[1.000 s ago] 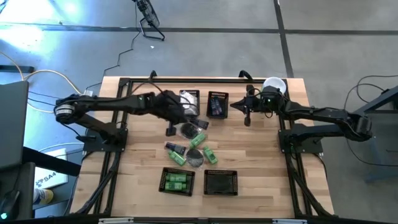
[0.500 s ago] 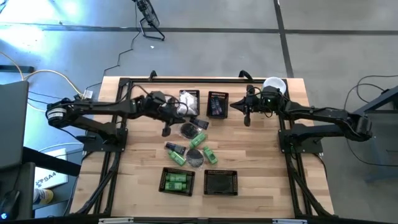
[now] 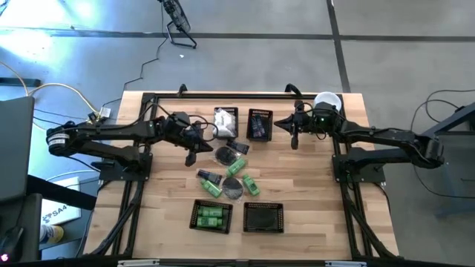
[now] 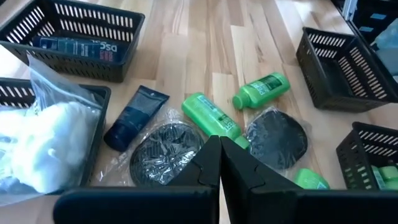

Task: Pick & Place Travel size toiletries
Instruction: Put the blue shave cream into the top right black bin

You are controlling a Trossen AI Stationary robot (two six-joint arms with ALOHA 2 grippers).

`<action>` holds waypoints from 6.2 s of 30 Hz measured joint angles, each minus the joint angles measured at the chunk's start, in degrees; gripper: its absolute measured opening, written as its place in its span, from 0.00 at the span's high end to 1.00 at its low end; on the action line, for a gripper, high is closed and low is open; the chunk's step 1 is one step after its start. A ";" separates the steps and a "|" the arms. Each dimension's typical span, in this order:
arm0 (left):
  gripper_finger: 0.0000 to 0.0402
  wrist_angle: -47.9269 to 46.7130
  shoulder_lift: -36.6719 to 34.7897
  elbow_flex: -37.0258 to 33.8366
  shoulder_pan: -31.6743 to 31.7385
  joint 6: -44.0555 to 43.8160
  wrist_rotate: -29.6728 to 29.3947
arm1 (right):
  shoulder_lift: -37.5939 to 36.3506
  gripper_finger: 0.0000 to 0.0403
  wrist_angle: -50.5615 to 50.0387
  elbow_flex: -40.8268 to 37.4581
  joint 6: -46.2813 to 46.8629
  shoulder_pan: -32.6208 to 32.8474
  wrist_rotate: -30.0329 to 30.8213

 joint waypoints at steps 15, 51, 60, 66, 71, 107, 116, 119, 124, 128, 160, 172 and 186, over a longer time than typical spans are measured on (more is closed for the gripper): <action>0.88 -1.93 0.33 0.02 0.00 1.32 -0.13 | 0.00 0.99 0.10 0.00 4.22 0.00 -0.02; 0.29 -12.42 1.88 4.11 -0.27 1.28 -7.72 | 0.00 0.99 0.30 0.00 5.91 0.00 -0.01; 0.29 -14.16 3.55 4.13 -9.63 0.41 -6.76 | 0.00 0.99 0.34 0.00 5.91 0.02 -0.02; 0.29 -17.17 4.97 4.13 -14.71 -2.74 -13.06 | 0.00 0.99 0.34 0.00 6.09 0.02 -0.03; 0.29 -21.09 8.79 4.13 -16.30 -3.41 -14.59 | 0.00 0.99 0.32 0.00 6.09 0.02 -0.04; 0.42 -18.54 19.78 4.13 -16.17 3.52 -12.39 | 0.00 0.99 -0.03 0.00 5.91 0.02 -0.05; 0.56 -18.57 19.78 4.13 -16.13 3.50 -12.37 | 0.00 0.99 -0.03 0.00 5.96 0.00 -0.03; 0.58 -18.59 19.78 4.13 -16.13 3.48 -12.37 | 0.00 0.99 -0.03 0.00 5.98 0.02 -0.03; 0.60 -18.58 19.78 4.13 -16.13 3.48 -12.35 | 0.00 0.99 -0.01 0.00 5.96 0.00 -0.03; 0.63 -18.58 19.78 4.13 -16.13 3.45 -12.35 | 0.00 0.99 -0.05 0.00 5.93 0.01 -0.03; 0.64 -15.16 19.76 4.11 -16.13 4.68 -14.35 | 0.00 0.99 -1.52 0.00 5.85 0.02 -0.03; 0.67 -14.92 19.76 4.11 -16.11 4.61 -14.32 | 0.00 0.99 -1.52 0.00 5.85 0.01 -0.03; 0.67 -14.99 19.69 4.11 -9.64 10.47 -8.06 | 0.00 0.99 -1.47 0.00 5.91 0.01 -0.03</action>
